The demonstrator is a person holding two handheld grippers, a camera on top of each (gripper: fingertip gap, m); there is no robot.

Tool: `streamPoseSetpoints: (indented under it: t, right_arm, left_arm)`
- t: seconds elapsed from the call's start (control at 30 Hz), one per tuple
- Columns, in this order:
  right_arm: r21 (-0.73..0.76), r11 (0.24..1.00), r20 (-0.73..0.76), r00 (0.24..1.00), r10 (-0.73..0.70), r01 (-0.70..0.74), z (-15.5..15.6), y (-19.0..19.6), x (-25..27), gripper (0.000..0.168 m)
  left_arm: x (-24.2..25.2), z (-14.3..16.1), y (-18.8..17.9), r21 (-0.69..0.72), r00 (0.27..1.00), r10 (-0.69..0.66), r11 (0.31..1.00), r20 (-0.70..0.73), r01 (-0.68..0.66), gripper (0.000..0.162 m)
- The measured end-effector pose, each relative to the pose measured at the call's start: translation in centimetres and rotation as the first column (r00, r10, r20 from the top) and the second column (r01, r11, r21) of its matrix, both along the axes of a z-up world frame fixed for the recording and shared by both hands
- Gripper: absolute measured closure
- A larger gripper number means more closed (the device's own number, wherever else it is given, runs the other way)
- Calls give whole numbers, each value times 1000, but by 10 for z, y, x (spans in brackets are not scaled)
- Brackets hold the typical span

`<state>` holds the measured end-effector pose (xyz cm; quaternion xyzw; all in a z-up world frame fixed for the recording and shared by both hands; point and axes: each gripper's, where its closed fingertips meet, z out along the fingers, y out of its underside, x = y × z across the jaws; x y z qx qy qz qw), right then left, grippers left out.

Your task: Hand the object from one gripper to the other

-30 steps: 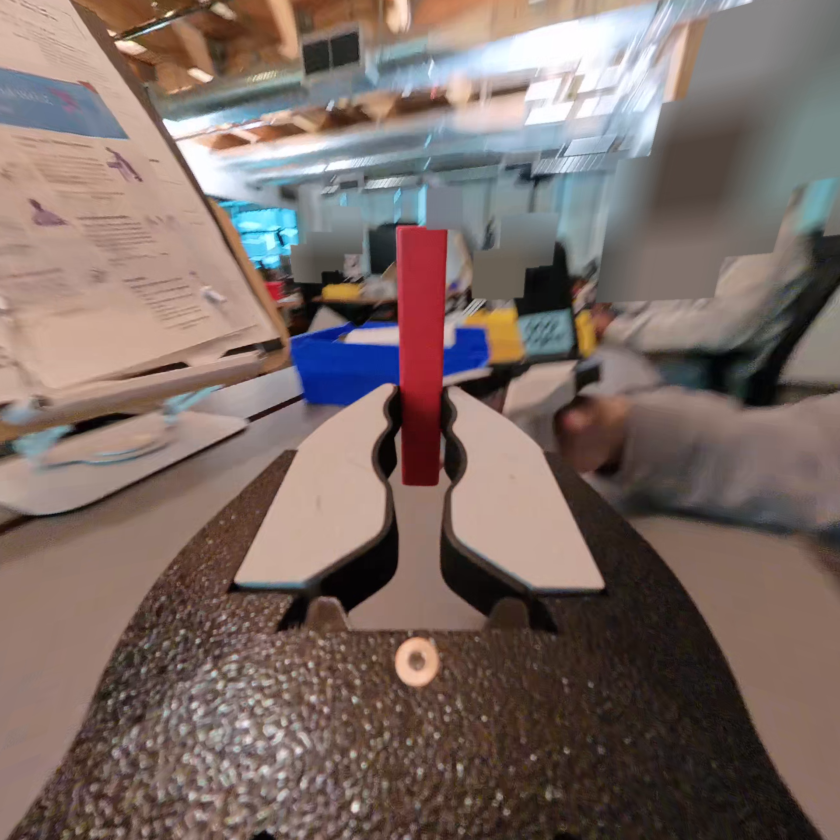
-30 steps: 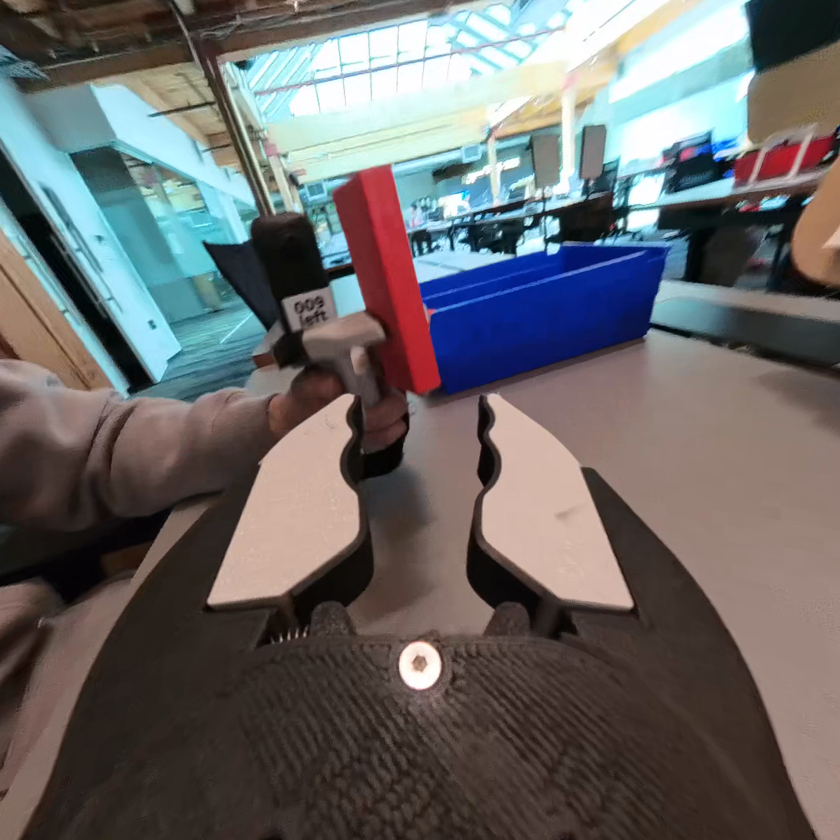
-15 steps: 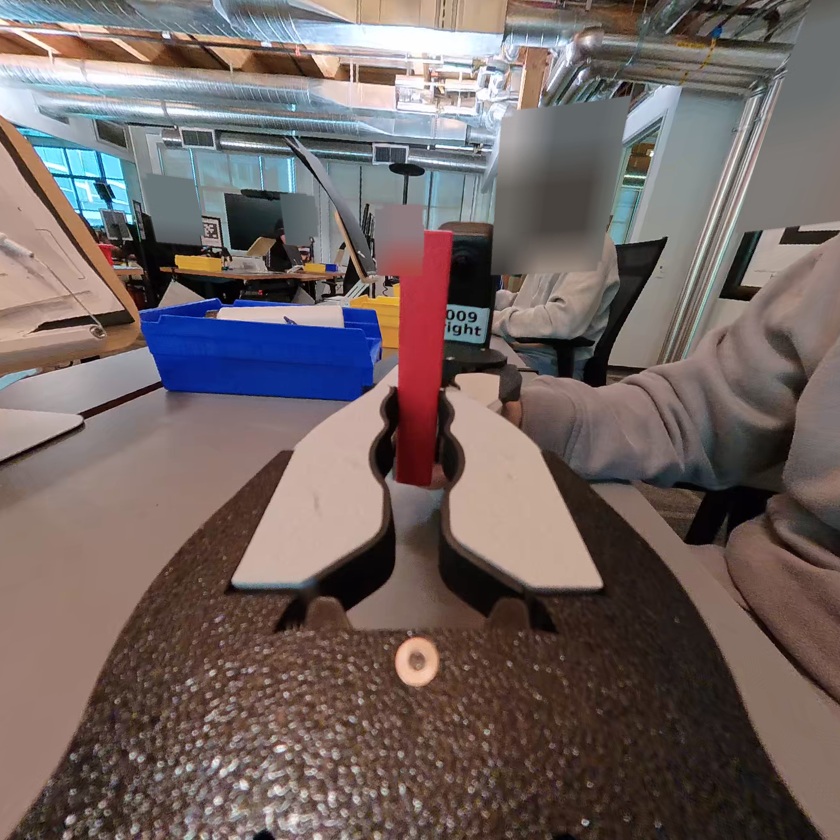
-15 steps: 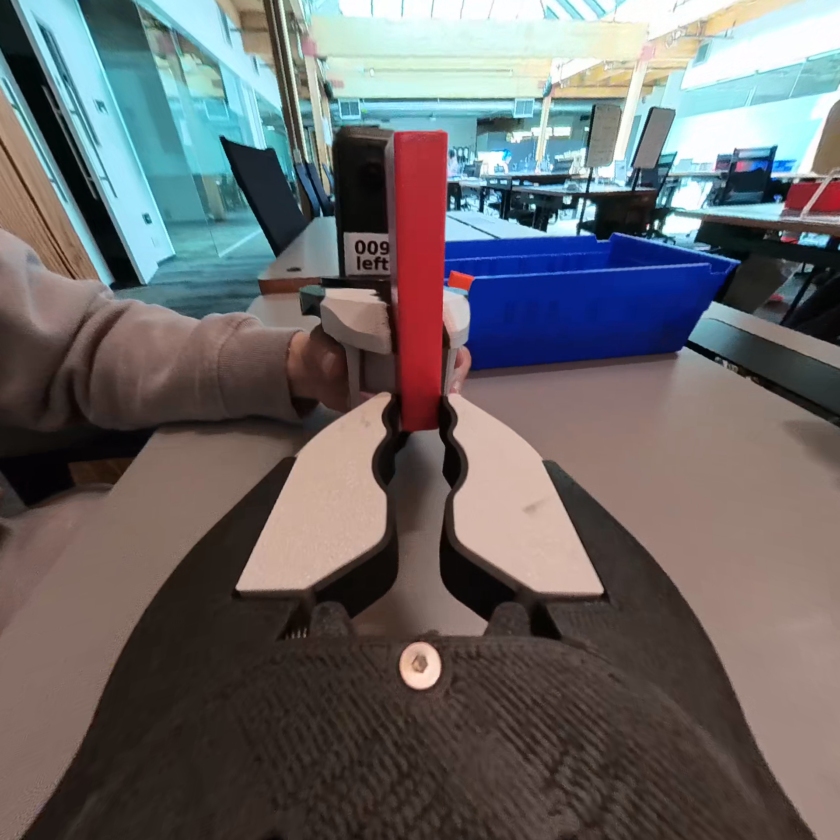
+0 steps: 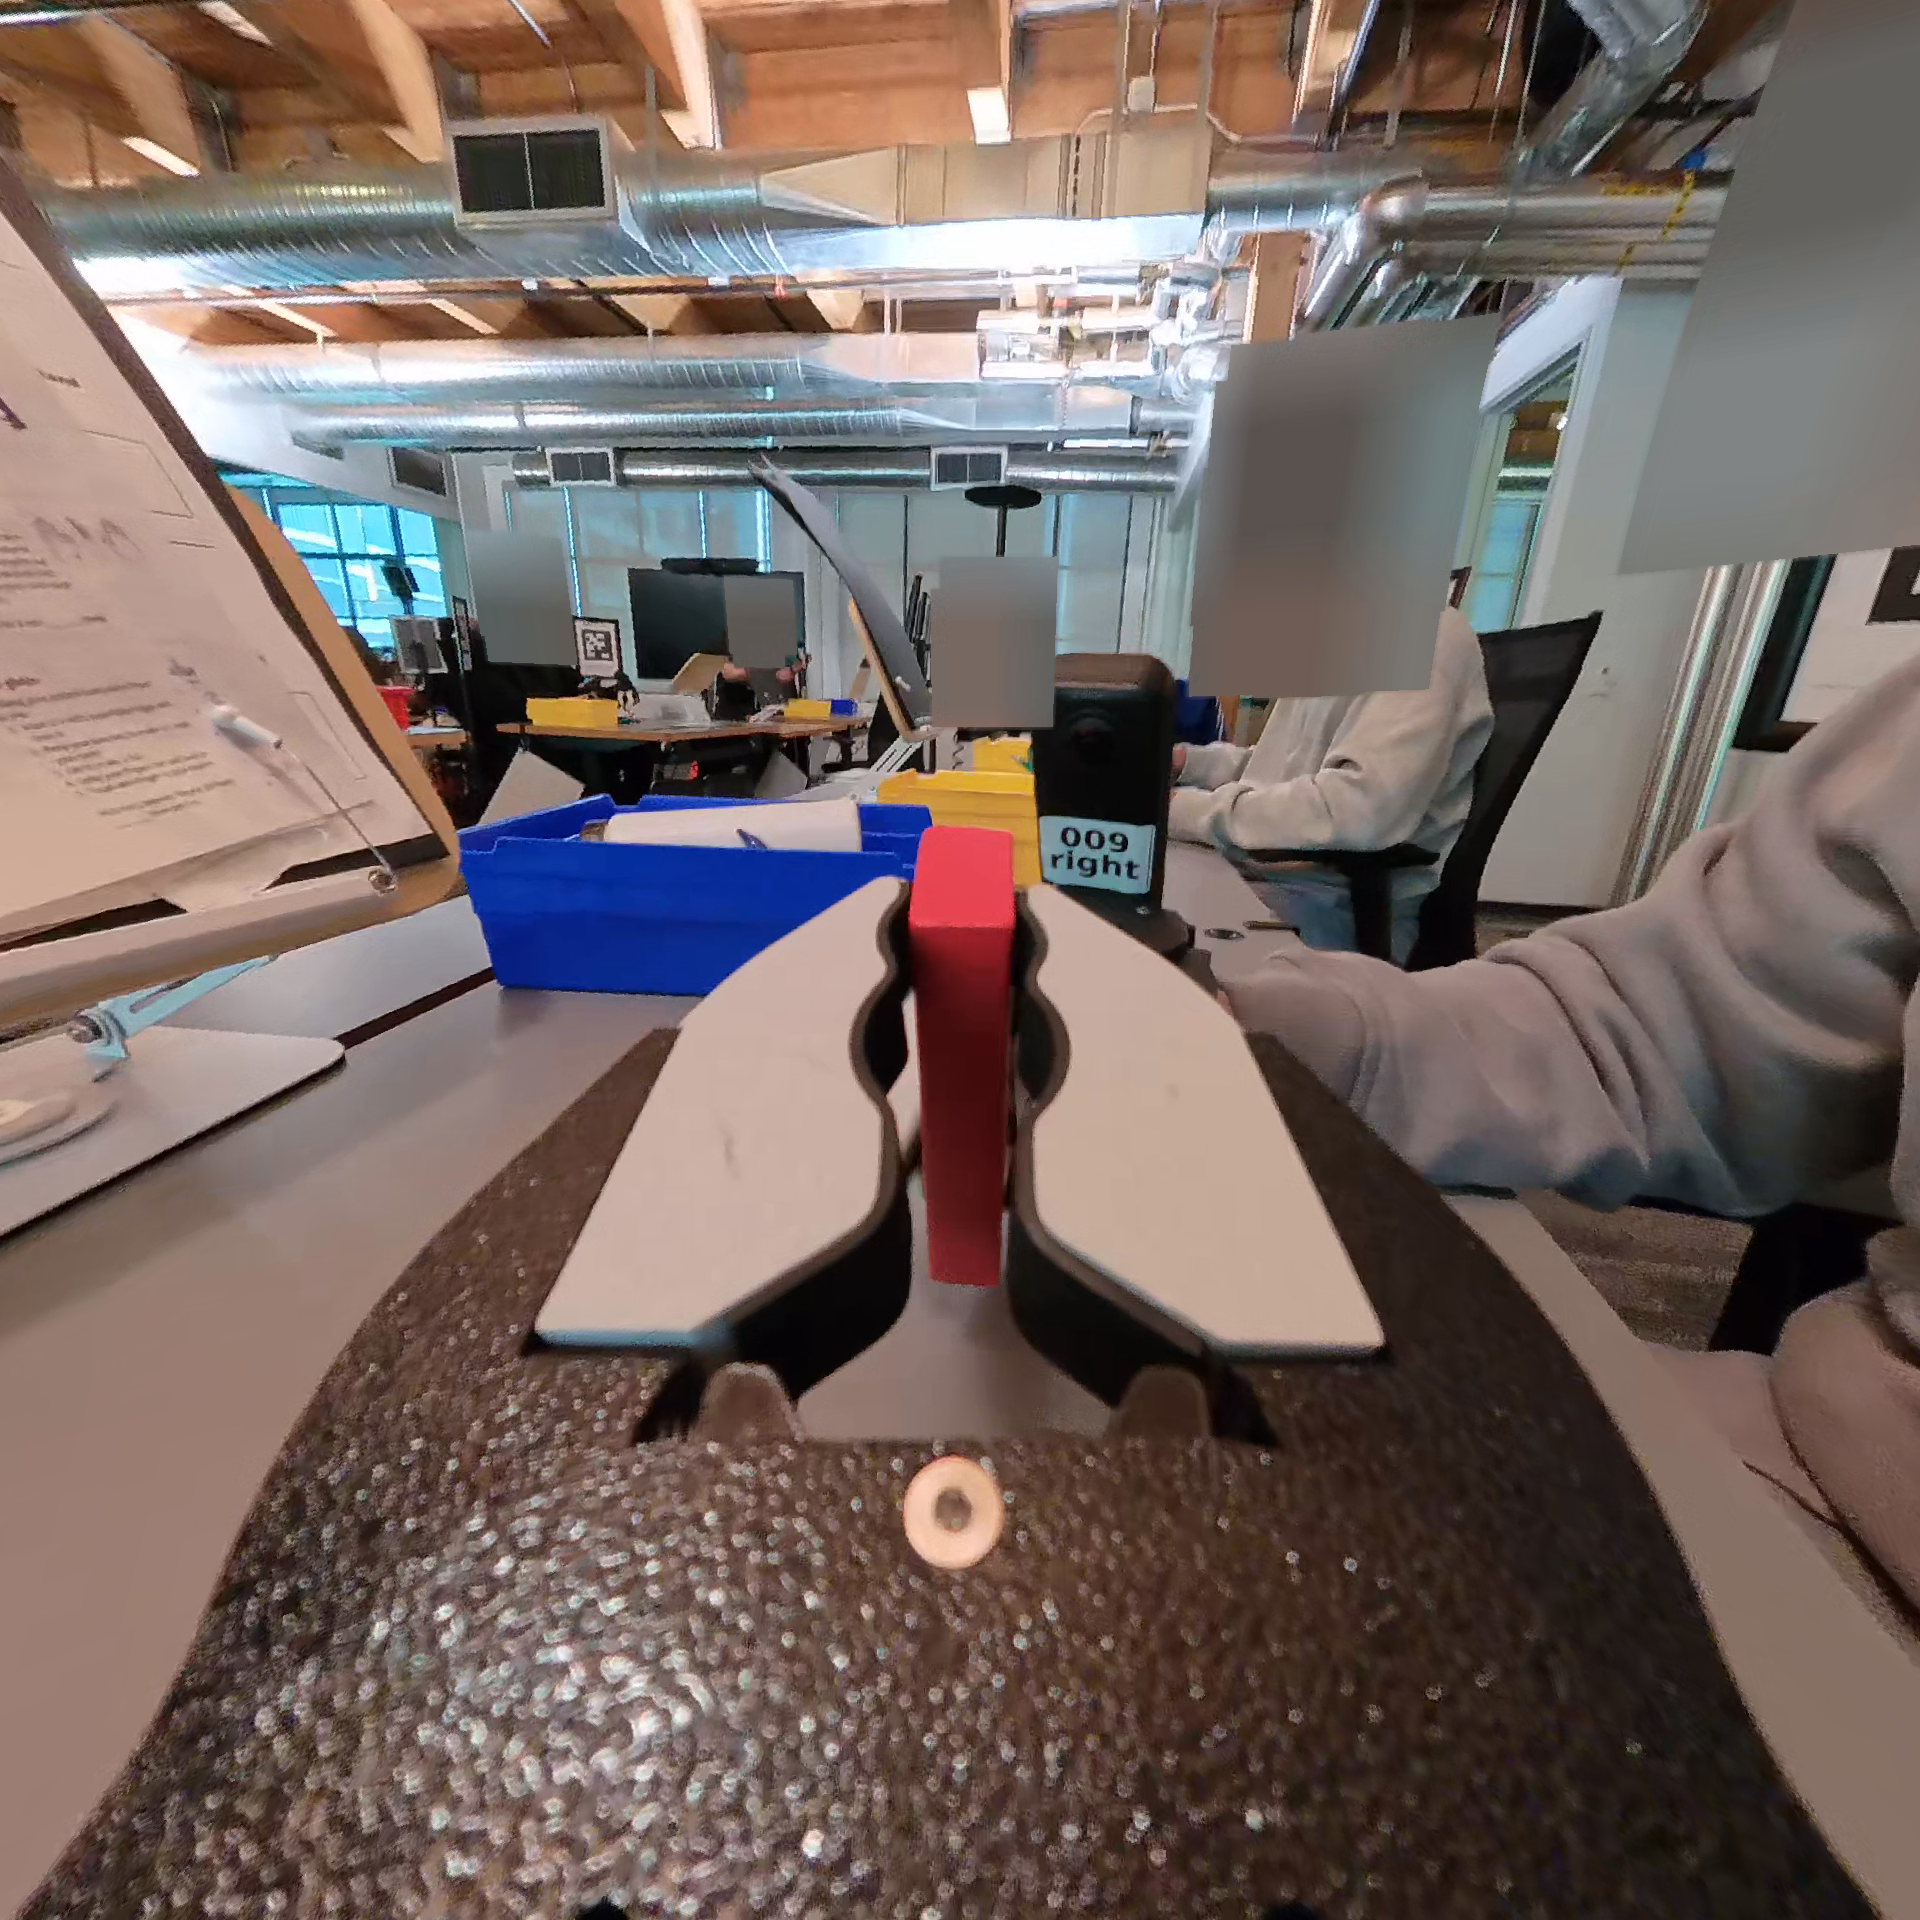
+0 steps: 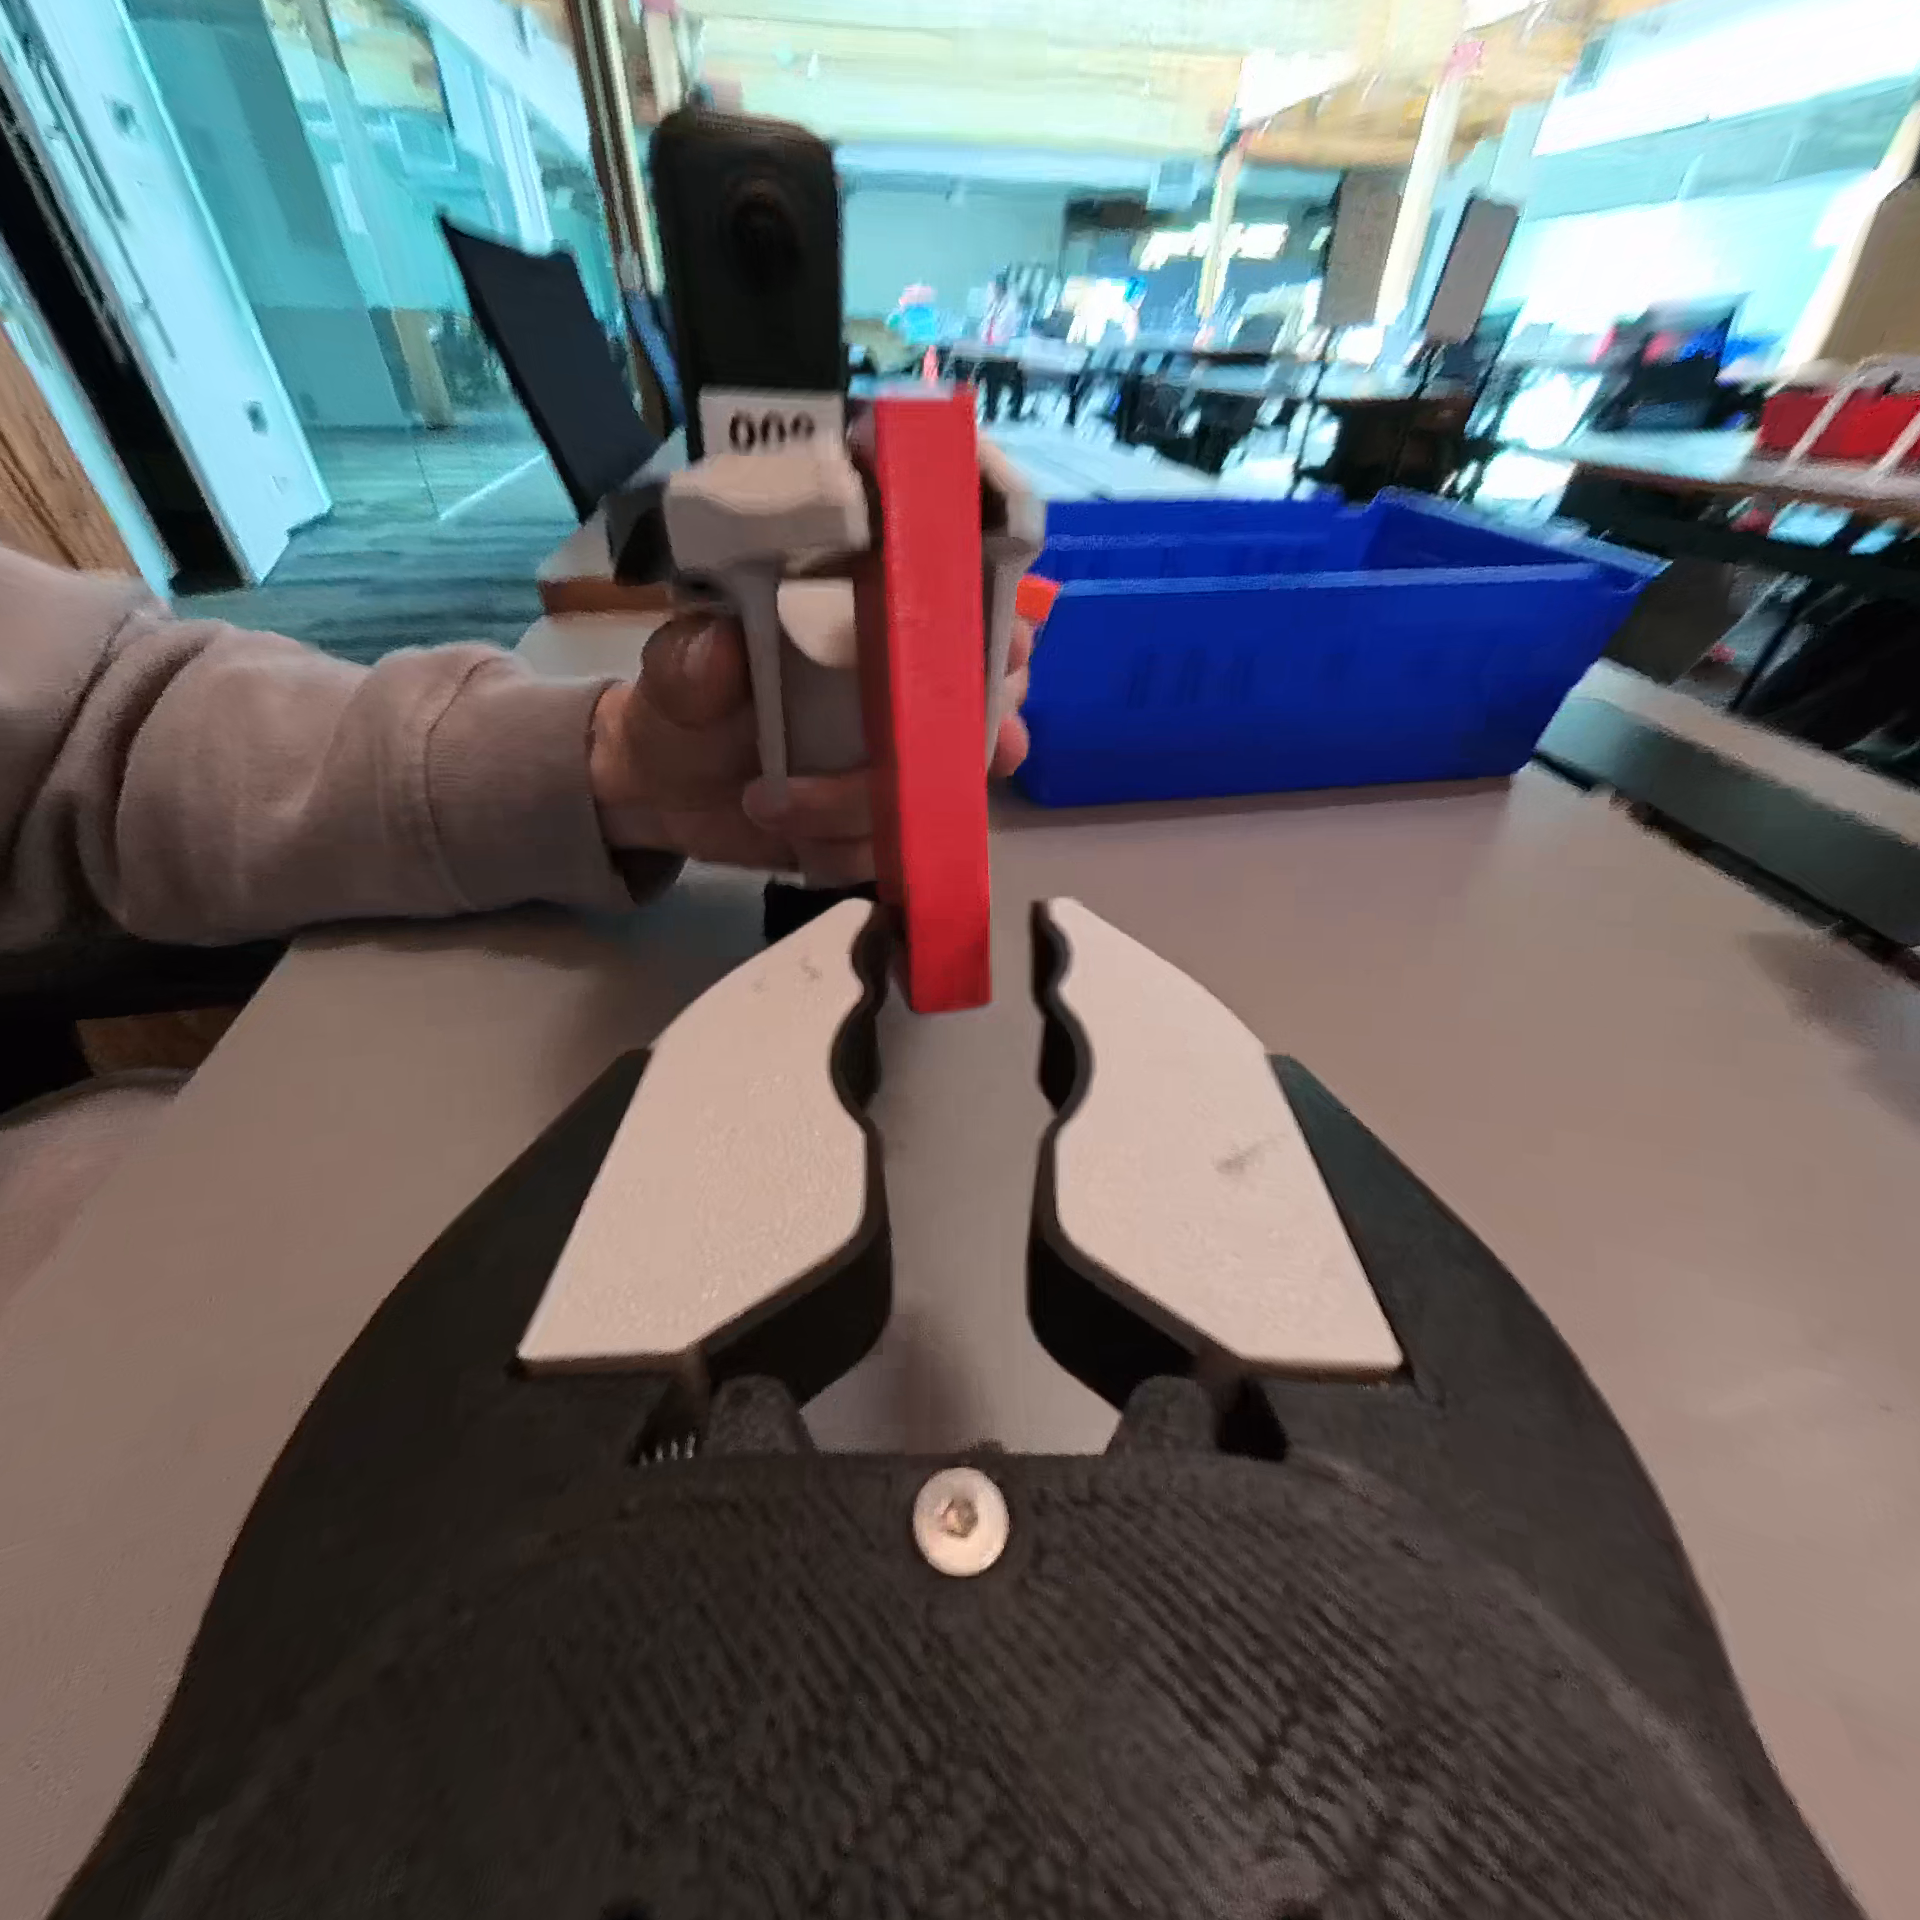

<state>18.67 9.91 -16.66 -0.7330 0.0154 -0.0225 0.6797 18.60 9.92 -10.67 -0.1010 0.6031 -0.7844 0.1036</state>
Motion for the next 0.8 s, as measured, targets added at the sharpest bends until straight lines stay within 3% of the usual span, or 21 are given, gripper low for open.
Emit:
streamPoseSetpoints:
  t: [0.03, 0.13, 0.23, 0.27, 0.33, 0.53, 0.57, 0.7, 0.8]
  right_arm:
    - [53, 998, 9, 1000, -19, 19, 9, -2, 2, 132]
    - [159, 986, 34, 998, -46, 40, 30, -10, 4, 131]
    - [98, 995, 47, 998, -40, 35, 21, -9, 4, 129]
    - [88, 996, 57, 998, -27, 22, 19, -7, 2, 130]
    - [83, 996, 91, 996, 18, -25, 17, -4, -8, 152]
    - [69, 998, 96, 995, 8, -15, 19, -5, -6, 153]
    - [81, 997, 87, 996, -6, -1, 21, -5, -3, 153]
    - [156, 972, 27, 983, -181, 175, 30, -15, 23, 153]
    - [206, 942, -42, 964, -262, 265, 34, -24, 38, 153]
  left_arm:
    - [0, -1, -1, 22, 1000, 9, 1000, 5, -9, 146]
    - [1, -4, -3, 67, 999, 33, 997, 18, -34, 146]
    - [-3, -2, -6, 51, 1000, 6, 999, 7, -7, 146]
    - [-4, -1, -7, 47, 1000, -9, 999, -2, 9, 146]
    - [-5, -2, -8, 55, 1000, -7, 998, 3, 7, 146]
    - [-6, 1, -8, 35, 998, 23, 999, 53, -24, 145]
    - [-3, 1, -7, 26, 997, 50, 998, 59, -52, 143]
    - [16, -9, -1, 85, 982, 184, 979, 42, -187, 110]
    - [35, -29, 0, 228, 941, 333, 913, 63, -338, 106]
